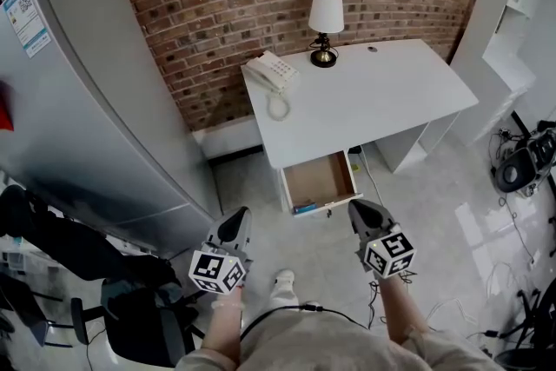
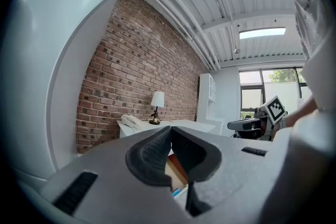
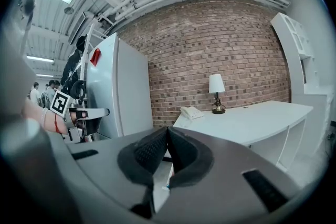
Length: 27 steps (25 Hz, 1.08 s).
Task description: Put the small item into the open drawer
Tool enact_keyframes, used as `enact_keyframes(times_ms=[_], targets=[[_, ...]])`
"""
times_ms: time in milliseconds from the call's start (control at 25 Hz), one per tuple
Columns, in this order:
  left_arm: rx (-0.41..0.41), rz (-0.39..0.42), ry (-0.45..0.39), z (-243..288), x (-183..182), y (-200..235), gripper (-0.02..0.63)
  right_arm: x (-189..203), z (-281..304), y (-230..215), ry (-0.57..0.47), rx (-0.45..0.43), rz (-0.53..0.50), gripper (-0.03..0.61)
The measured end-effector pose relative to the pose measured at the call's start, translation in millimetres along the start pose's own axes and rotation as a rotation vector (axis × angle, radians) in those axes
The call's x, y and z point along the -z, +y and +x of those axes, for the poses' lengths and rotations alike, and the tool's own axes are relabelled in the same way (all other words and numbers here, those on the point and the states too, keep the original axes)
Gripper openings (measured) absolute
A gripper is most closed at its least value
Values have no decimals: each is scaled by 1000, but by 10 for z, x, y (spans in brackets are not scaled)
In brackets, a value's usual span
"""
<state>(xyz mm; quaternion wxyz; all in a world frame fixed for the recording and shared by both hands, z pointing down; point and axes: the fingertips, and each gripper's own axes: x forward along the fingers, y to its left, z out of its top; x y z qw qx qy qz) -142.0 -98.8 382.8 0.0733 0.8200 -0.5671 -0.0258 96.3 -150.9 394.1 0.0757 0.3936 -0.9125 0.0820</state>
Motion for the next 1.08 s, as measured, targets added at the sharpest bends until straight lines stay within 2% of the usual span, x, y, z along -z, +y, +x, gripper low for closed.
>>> enact_keyframes(times_ms=[440, 1080], targets=[[-10, 26, -26, 20, -170, 83, 6, -75, 43, 22, -21, -6, 1, 5], [-11, 35, -33, 103, -155, 134, 6, 41, 128, -22, -13, -11, 34, 5]])
